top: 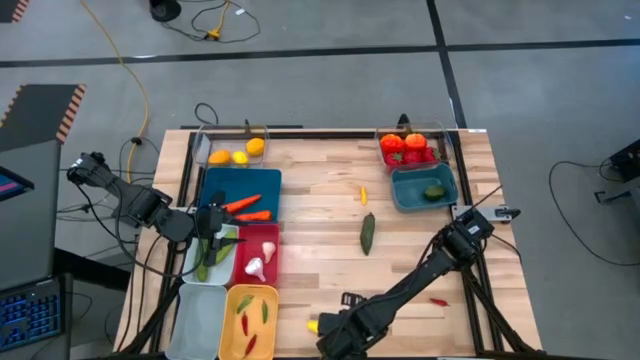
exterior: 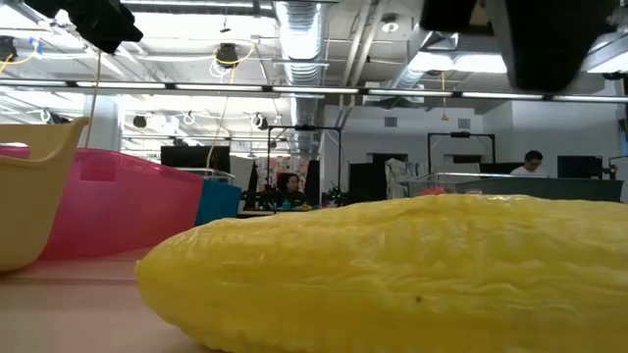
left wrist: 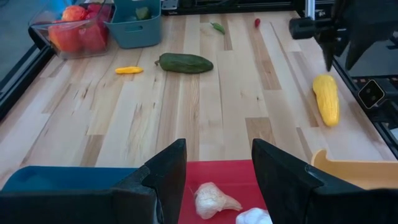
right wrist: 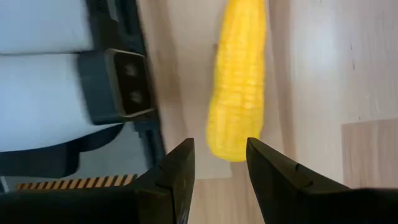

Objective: Sort produce into baskets
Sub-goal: Put the bottom yellow corn into the gray bin

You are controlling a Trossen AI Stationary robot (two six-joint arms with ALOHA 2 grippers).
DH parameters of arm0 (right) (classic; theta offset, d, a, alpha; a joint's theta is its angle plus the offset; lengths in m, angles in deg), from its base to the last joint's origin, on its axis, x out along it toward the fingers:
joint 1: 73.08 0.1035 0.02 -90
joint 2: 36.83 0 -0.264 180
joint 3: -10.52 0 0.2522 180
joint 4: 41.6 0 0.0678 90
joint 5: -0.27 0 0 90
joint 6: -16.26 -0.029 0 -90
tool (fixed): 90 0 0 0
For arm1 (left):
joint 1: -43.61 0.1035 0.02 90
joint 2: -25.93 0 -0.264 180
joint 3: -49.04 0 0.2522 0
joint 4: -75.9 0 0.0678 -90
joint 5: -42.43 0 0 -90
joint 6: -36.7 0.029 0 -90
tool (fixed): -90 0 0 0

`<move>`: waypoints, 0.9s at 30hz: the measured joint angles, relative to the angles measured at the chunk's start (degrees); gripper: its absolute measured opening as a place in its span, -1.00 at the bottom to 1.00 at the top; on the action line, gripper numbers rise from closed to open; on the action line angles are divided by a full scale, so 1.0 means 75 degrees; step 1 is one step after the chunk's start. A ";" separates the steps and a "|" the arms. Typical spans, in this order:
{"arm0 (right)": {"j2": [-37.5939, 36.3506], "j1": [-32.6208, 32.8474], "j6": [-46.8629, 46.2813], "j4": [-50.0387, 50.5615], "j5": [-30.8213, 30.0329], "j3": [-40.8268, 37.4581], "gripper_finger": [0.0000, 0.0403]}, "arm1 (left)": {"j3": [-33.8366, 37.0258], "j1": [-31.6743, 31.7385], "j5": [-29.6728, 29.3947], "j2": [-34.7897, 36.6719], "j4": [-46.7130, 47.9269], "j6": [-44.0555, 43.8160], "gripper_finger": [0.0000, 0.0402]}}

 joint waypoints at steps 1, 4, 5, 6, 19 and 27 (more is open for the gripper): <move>0.0003 0.0000 0.0000 -0.0069 0.0000 -0.0130 -0.15 | 0.0000 -0.0003 0.0000 0.0000 0.0002 0.0002 -0.16; 0.0014 -0.0003 -0.0003 -0.0243 0.0033 -0.0422 -0.15 | 0.0000 -0.0001 -0.0001 0.0000 0.0002 0.0002 -0.16; 0.0014 -0.0004 -0.0003 -0.0347 0.0035 -0.0513 -0.15 | 0.0000 -0.0003 0.0000 0.0002 0.0002 0.0003 -0.16; 0.0014 -0.0009 -0.0003 -0.0496 0.0048 -0.0614 -0.15 | 0.0000 -0.0003 0.0000 0.0003 0.0002 0.0005 -0.16; -0.0026 -0.0080 -0.0003 -0.1515 0.0099 -0.1180 -0.15 | 0.0000 0.0000 0.0000 0.0003 -0.0001 0.0008 -0.16; -0.0015 -0.0229 -0.0497 -0.1650 0.0217 -0.1190 -0.15 | 0.0000 0.0000 0.0000 0.0003 -0.0001 0.0008 -0.16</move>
